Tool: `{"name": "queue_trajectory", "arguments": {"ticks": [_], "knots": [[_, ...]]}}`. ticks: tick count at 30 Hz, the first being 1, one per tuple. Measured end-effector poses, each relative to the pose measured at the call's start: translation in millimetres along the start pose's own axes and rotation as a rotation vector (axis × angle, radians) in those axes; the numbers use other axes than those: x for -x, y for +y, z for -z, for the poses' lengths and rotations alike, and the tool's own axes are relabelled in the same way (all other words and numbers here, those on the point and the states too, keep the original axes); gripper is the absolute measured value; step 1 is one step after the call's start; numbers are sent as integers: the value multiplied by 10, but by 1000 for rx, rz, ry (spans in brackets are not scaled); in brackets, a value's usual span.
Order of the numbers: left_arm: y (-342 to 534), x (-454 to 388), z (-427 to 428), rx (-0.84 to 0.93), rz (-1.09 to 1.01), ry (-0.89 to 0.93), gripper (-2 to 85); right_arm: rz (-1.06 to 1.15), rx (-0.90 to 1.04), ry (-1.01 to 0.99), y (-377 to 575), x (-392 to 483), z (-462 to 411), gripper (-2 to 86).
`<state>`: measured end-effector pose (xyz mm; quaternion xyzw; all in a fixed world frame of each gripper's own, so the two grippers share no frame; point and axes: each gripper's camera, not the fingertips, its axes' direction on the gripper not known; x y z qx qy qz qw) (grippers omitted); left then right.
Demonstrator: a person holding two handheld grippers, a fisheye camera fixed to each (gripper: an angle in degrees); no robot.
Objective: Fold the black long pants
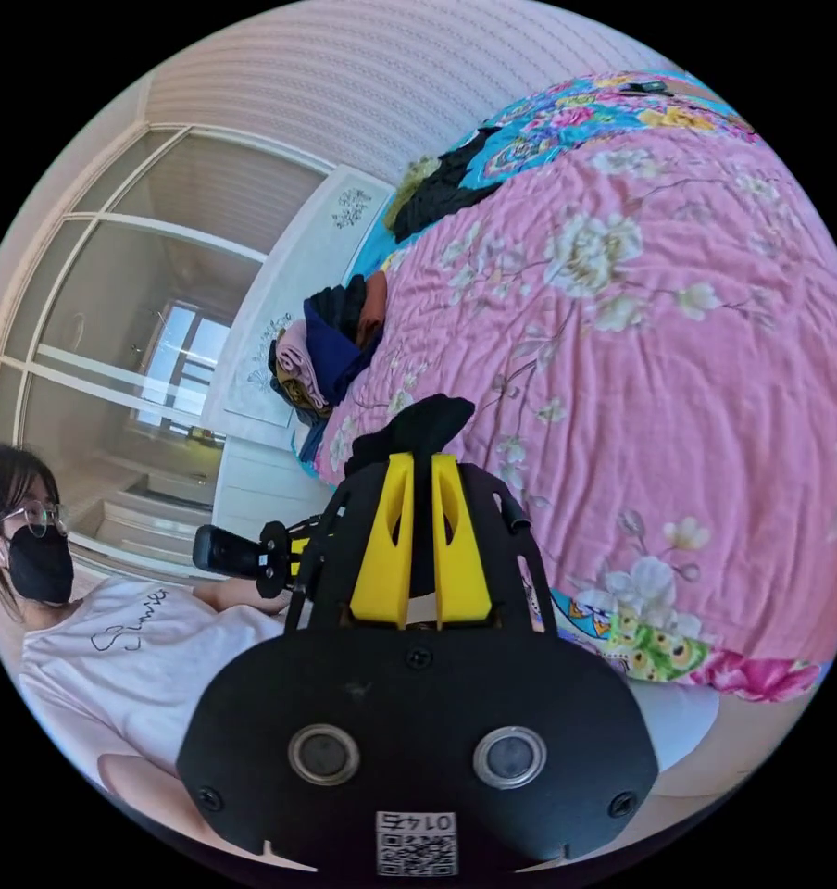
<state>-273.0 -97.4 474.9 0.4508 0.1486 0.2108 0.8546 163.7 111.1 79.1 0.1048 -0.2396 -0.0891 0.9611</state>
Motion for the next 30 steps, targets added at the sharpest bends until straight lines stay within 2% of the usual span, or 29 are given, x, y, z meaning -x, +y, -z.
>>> {"name": "queue_trajectory", "arguments": {"ticks": [5,9,11,15,17,25,28,30], "knots": [[198,162,271,-52,87,-56,21,55,46,-93,-166,240,-204,25],[782,439,894,-54,266,-204,27,176,228,-292,-462,892,-1254,37],[1098,569,1134,0,375,-291,33,244,296,-295,-508,1233,-1748,47],[1873,864,1472,172,695,-422,43,313,340,-217,-544,1548,-2314,32],[2067,917,1570,190,755,-437,44,324,347,-183,-534,1553,-2345,27],[2051,1181,1358,196,685,-379,60,365,461,71,-290,1610,-2521,18],[1999,1336,1119,271,647,-378,68,453,559,187,-89,1760,-2819,18],[1992,1503,927,409,659,-360,68,481,604,244,12,1831,-3020,18]]}}
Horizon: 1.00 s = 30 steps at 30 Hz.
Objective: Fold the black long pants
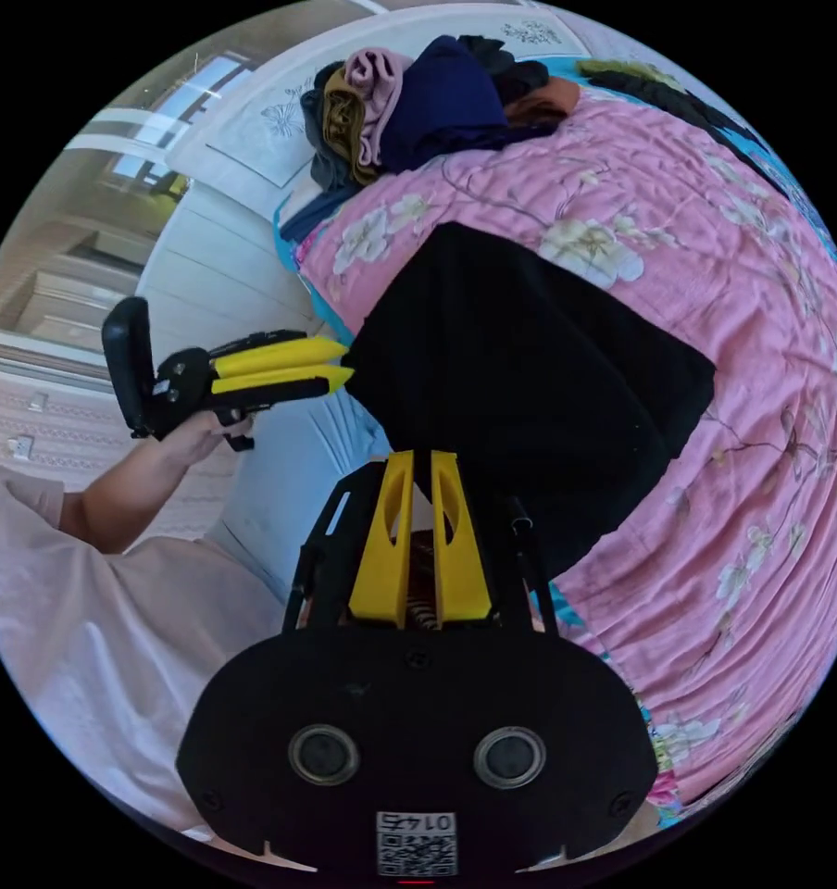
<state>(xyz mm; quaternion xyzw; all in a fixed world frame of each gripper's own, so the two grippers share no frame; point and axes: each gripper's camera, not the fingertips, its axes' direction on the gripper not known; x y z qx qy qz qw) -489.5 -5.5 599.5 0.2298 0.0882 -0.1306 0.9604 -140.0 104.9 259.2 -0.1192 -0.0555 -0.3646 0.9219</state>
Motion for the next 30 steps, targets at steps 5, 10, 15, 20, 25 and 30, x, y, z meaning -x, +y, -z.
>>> {"name": "queue_trajectory", "arguments": {"ticks": [5,10,15,20,25,30], "knots": [[-99,150,-171,90,2,49,46,49,-54,-24,-323,295,277,18],[-107,326,-204,72,29,94,6,144,-179,150,-1038,573,575,71],[-95,450,-183,61,16,113,-7,107,24,267,-1896,497,127,69],[28,562,-158,83,-1,171,-9,172,104,299,-2109,605,-3,5],[84,699,-241,86,17,198,0,181,134,276,-2096,553,-174,3],[110,1031,-78,4,138,190,57,80,-200,134,-1389,209,396,48]]}}
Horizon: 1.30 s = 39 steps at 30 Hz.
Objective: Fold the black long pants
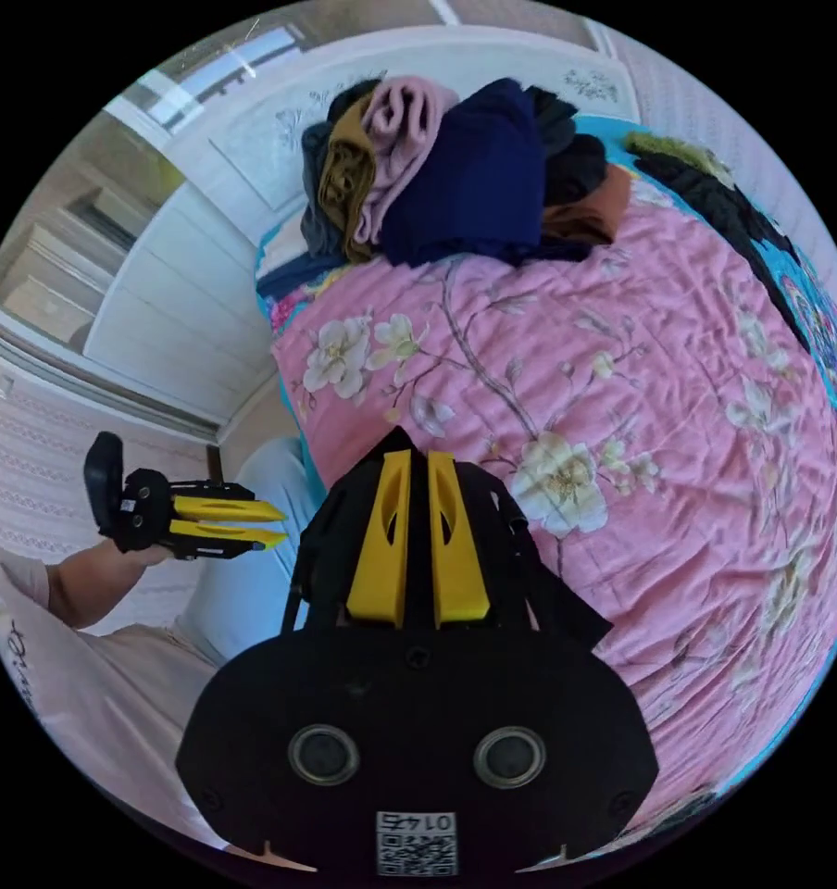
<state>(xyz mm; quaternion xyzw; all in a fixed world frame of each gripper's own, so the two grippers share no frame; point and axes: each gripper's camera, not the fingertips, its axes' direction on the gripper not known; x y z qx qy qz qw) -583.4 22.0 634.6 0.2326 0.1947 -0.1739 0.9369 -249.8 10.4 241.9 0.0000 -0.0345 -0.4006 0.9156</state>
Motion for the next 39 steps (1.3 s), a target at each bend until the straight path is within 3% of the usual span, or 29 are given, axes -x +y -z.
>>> {"name": "queue_trajectory", "arguments": {"ticks": [5,8,12,20,24,26,32,39], "knots": [[-183,199,8,-142,47,67,110,-347,-153,50,1164,-692,283,101],[-390,260,-188,-156,94,165,131,-505,-164,-32,1744,-955,101,115],[-543,172,-479,-107,91,173,132,-517,-218,-249,2068,-1098,-271,114],[-600,149,-370,-86,145,232,91,-581,-200,-410,2408,-1535,-432,92],[-603,-250,18,-177,-32,80,64,-507,-288,-294,2467,-1655,-179,72],[-629,-530,99,-181,-155,86,54,-469,-292,-253,2396,-1712,-140,68],[-832,-1606,-368,-50,-458,175,57,-373,-59,-102,2086,-1784,-496,59],[-931,-2250,-822,50,-633,-31,12,-483,-75,-211,2189,-2202,-635,16]]}}
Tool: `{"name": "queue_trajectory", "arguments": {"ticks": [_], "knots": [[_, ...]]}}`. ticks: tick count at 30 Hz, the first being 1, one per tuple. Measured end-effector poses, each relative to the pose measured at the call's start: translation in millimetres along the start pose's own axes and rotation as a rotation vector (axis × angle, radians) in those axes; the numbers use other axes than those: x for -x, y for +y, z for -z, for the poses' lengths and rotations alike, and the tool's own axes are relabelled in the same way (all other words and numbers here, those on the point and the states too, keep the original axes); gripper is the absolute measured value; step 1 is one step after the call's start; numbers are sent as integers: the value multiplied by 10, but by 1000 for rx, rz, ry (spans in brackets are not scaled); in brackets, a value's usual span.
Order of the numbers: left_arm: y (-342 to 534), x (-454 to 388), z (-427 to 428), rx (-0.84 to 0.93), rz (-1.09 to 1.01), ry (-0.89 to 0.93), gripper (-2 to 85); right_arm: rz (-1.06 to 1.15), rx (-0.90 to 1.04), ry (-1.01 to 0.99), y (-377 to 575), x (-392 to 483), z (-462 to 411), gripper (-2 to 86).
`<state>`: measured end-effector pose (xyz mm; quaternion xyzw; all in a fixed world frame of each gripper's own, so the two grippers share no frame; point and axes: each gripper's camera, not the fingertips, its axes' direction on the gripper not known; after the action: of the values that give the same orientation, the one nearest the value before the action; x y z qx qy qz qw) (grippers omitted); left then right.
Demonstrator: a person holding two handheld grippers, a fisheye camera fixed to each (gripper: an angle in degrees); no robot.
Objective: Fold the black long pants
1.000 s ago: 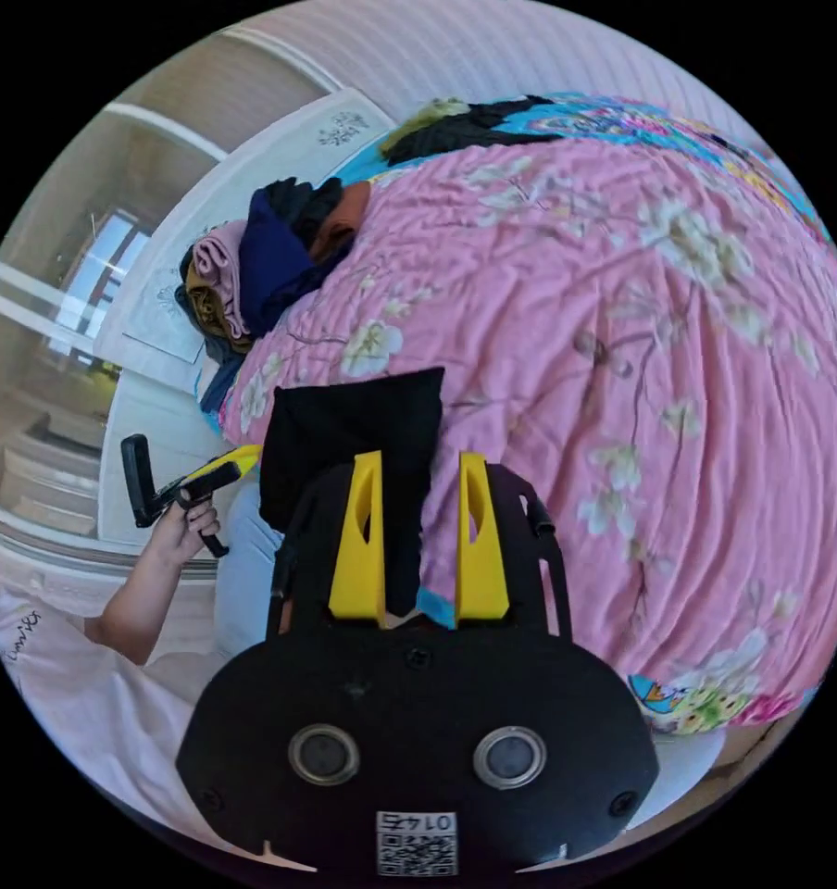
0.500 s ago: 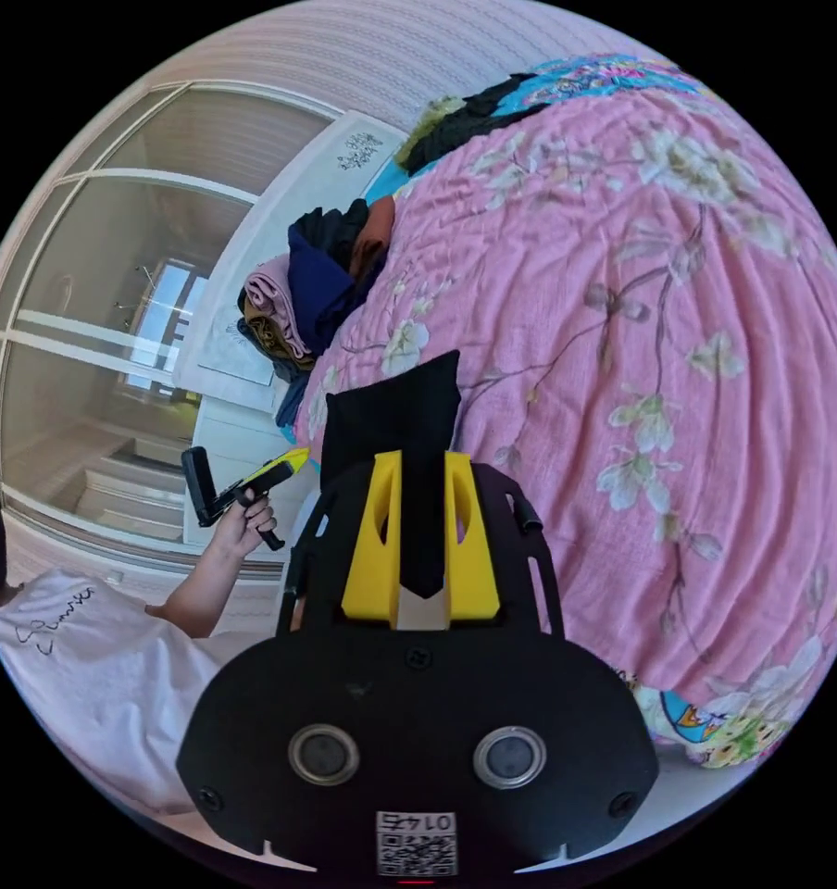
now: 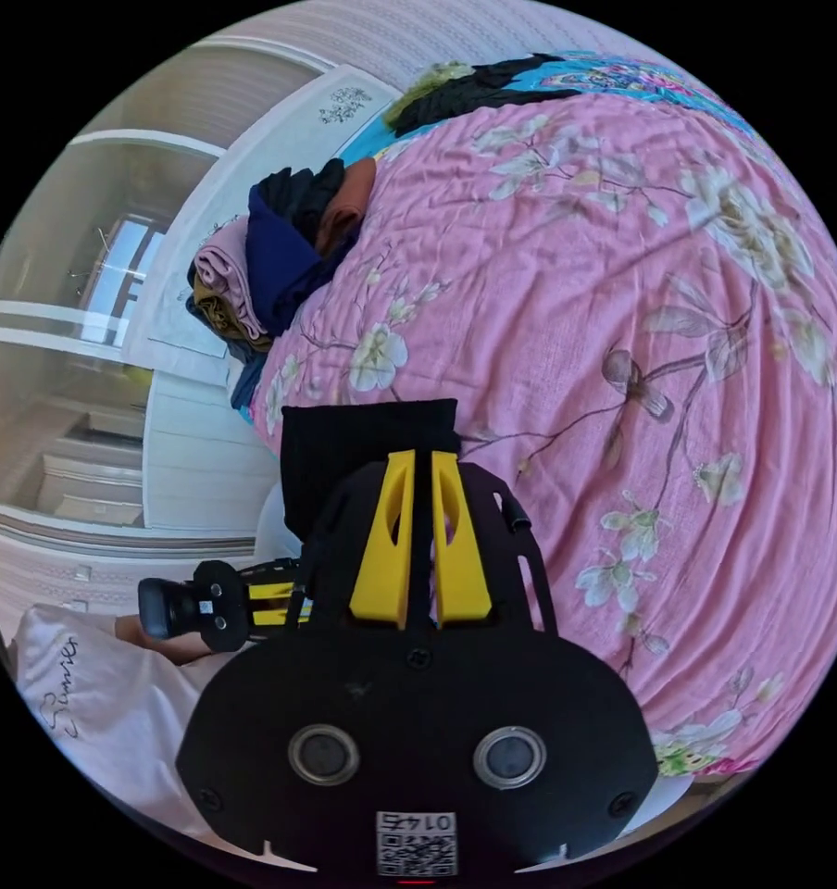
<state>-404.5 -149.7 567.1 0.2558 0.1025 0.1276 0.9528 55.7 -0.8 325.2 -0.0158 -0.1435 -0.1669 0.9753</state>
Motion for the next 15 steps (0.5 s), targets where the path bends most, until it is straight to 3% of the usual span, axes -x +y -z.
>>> {"name": "queue_trajectory", "arguments": {"ticks": [4,8,15], "knots": [[-50,18,-133,75,21,130,-7,-5,-79,-13,-63,-137,143,3],[-132,42,-74,27,55,180,-8,74,7,58,-117,-193,35,3],[-223,103,487,-90,157,108,27,16,-95,-50,354,-661,158,38]]}}
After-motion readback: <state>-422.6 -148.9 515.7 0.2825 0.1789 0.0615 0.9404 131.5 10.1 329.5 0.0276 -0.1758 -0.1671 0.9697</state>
